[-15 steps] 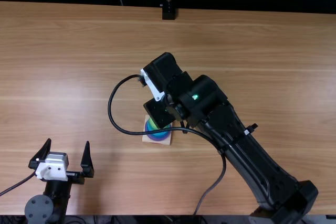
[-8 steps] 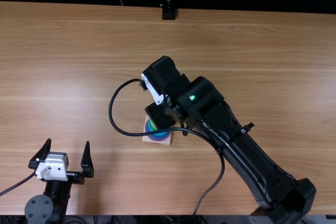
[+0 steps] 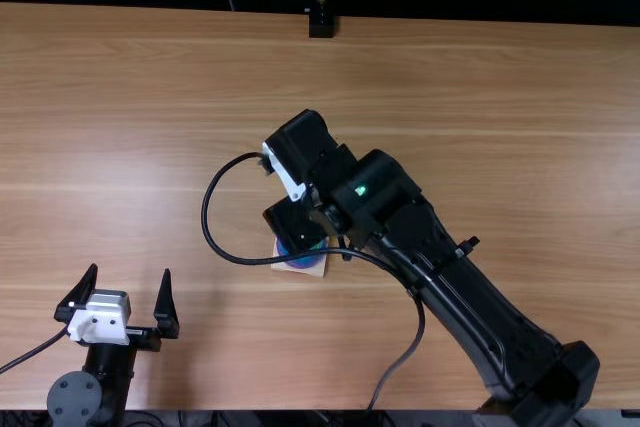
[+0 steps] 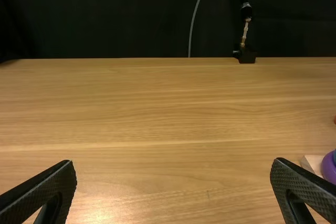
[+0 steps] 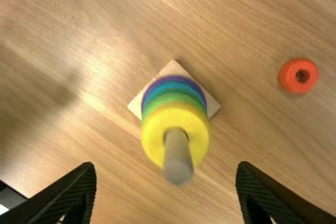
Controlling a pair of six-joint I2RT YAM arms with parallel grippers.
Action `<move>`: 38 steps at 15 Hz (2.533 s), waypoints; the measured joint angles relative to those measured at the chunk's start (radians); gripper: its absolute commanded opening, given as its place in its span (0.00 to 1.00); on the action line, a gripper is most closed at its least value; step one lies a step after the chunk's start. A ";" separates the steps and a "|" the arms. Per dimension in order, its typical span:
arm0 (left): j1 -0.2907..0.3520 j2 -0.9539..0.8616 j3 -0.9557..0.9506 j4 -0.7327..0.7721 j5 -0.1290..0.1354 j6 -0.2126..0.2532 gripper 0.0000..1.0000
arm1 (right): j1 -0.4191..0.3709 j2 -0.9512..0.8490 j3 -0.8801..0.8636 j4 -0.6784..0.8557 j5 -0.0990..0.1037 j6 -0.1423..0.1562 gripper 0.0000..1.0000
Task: Build the Hanoi tower: stack the rings onto the peg from bottom to top in this color order: purple, dark blue, light blue, dark green, light green, yellow, orange.
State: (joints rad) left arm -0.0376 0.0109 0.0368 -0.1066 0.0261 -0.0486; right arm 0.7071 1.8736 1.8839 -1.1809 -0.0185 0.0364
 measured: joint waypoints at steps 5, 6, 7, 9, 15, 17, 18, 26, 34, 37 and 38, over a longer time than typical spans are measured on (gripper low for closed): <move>0.000 0.000 0.000 0.000 0.000 0.000 1.00 | 0.000 0.000 0.001 0.264 0.000 0.020 1.00; 0.000 0.000 0.000 0.000 0.000 0.000 1.00 | 0.000 0.000 0.001 0.306 0.001 0.021 1.00; 0.000 0.000 0.000 0.000 0.000 0.000 1.00 | -0.003 0.000 0.000 0.343 0.001 0.022 1.00; 0.000 0.000 0.000 0.000 0.000 0.000 1.00 | -0.051 -0.001 -0.057 0.480 -0.005 0.021 1.00; 0.000 0.000 0.000 0.000 0.000 0.000 1.00 | -0.252 -0.001 -0.317 0.783 0.004 0.022 1.00; 0.000 0.000 0.000 0.000 0.000 0.000 1.00 | -0.272 -0.001 -0.380 0.784 0.004 0.021 1.00; 0.000 0.000 0.000 0.000 0.000 0.000 1.00 | -0.279 -0.001 -0.402 0.779 0.004 0.021 1.00; 0.000 0.000 0.000 0.000 0.000 0.000 1.00 | -0.296 0.107 -0.414 0.694 0.004 0.022 1.00; 0.000 0.000 0.000 0.000 0.000 0.000 1.00 | -0.331 0.177 -0.411 0.609 0.004 0.022 1.00; 0.000 0.000 0.000 0.000 0.000 0.000 1.00 | -0.337 0.196 -0.365 0.611 0.003 0.022 1.00; 0.000 0.000 0.000 0.000 0.000 0.000 1.00 | -0.342 0.204 -0.358 0.613 0.004 0.022 1.00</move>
State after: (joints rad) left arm -0.0376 0.0109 0.0372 -0.1066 0.0261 -0.0486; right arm 0.3653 2.0773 1.5261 -0.5674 -0.0147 0.0582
